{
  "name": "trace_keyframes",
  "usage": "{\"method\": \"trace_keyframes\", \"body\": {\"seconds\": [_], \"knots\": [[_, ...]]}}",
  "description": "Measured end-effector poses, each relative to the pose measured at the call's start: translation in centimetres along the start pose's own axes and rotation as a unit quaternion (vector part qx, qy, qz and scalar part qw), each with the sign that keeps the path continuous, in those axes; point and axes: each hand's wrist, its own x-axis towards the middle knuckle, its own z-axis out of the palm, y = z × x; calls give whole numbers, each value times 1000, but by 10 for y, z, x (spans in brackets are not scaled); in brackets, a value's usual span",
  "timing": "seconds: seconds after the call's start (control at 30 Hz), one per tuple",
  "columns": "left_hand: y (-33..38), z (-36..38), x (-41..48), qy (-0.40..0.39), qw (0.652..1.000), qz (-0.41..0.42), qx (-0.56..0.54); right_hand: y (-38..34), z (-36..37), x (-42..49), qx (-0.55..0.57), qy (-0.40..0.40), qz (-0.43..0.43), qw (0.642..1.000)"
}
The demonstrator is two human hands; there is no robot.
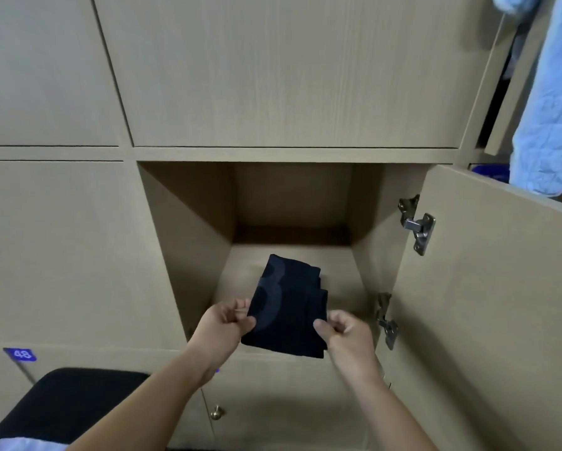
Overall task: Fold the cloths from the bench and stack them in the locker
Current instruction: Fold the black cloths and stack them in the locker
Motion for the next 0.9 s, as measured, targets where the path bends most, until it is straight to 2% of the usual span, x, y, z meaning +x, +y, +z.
{"method": "trace_keyframes", "body": {"seconds": [0.27,0.43,0.67,0.9], "knots": [[18,1,86,0,1000,27,6,-23,9,81,5,53,-27,998],[18,8,121,0,1000,28,-12,-26,15,123,-2,66,-15,998],[10,9,144,19,999,28,-19,-18,23,140,46,57,-11,997],[-11,12,147,15,1000,10,11,5,32,137,22,71,-7,997]]}}
